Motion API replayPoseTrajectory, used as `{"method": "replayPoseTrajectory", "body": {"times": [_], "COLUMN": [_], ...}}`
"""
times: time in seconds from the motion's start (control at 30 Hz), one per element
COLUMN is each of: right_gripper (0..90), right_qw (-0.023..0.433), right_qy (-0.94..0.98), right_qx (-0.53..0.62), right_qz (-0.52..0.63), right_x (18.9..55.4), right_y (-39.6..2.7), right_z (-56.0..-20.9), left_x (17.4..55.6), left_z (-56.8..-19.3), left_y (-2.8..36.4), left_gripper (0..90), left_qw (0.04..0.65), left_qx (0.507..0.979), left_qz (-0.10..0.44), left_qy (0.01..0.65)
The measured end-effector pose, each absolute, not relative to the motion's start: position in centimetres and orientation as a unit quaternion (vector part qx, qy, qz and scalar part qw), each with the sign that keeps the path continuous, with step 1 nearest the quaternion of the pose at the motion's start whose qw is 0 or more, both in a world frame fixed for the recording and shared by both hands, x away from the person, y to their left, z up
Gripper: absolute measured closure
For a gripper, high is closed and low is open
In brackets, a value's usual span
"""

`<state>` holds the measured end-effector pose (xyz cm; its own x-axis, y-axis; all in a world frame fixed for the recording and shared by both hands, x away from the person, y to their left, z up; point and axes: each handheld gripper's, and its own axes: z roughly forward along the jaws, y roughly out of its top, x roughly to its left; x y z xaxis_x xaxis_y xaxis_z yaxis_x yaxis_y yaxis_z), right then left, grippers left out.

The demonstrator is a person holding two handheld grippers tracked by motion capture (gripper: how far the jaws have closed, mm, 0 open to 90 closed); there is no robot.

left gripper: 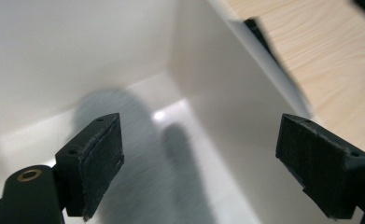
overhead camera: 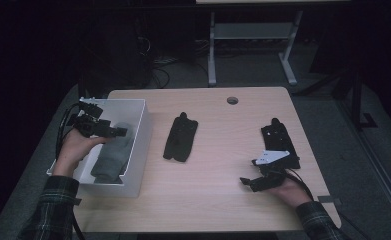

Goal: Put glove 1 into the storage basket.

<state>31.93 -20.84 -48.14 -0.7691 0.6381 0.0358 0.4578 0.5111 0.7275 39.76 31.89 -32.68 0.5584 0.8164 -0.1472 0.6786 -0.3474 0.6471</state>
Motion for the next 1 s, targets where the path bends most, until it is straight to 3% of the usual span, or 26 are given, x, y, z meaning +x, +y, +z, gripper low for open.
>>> {"method": "replayPoseTrajectory", "body": {"times": [0.5,1.0], "right_gripper": [16.0,15.5], "right_qw": [0.120,0.121], "right_qy": [0.861,0.860], "right_qx": [0.319,0.322], "right_qz": [0.378,0.377], "right_x": [31.9,31.9], "right_y": [-20.8,-20.8], "right_z": [-48.1,-48.1], "left_x": [38.0,36.0], "left_z": [-30.8,-32.9], "left_y": [24.1,16.8], "left_gripper": [13.6,13.8], "left_qw": [0.379,0.392], "left_qx": [0.830,0.845], "left_qz": [0.104,0.088], "left_qy": [0.396,0.354]}}
